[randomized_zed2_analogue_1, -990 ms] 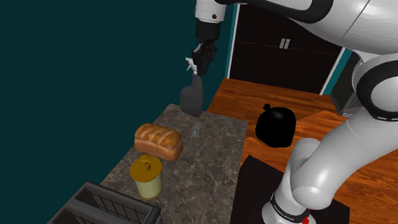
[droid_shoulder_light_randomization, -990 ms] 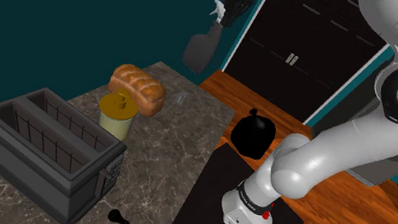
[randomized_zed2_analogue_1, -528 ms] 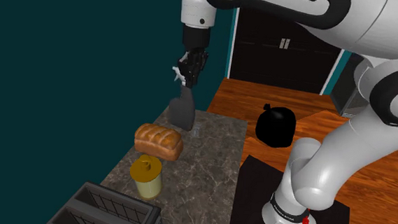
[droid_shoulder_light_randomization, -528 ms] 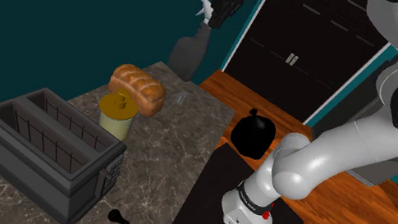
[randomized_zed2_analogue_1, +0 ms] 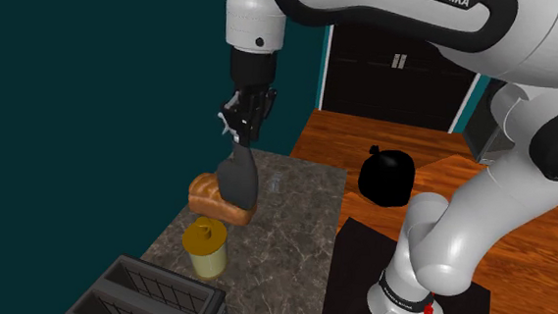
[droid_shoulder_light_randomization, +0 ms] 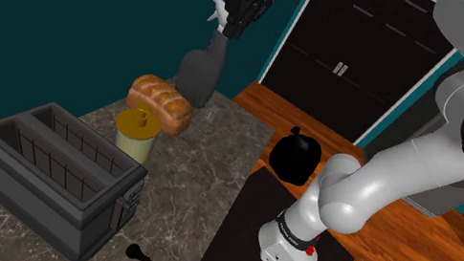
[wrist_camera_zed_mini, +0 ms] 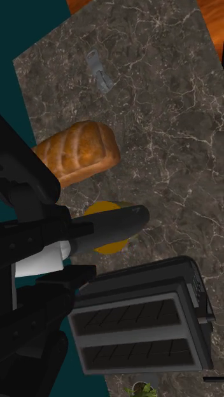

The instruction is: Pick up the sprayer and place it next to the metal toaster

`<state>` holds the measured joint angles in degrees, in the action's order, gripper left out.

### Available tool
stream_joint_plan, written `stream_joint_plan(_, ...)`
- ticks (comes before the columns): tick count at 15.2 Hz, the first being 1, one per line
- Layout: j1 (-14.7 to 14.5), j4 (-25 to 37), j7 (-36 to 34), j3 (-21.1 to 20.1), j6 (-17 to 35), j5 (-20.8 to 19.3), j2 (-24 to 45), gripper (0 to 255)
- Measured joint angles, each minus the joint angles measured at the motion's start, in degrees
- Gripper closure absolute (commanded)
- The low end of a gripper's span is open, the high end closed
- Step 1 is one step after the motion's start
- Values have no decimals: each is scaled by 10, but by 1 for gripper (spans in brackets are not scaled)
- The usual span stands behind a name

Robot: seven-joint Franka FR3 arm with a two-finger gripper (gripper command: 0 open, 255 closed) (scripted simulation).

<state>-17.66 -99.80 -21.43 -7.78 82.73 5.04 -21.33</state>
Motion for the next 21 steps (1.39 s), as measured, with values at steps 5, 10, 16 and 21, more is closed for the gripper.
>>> stream_joint_plan(5, -20, 34, -72, -52, 2, 7, 31, 255)
stream_joint_plan(10, -23, -4, -78, -57, 32, 10, 23, 255)
stream_joint_plan(16, -25, -69, -75, -59, 80, 14, 6, 255)
stream_joint_plan(21, -27, -117, -73, -60, 117, 17, -6, 255)
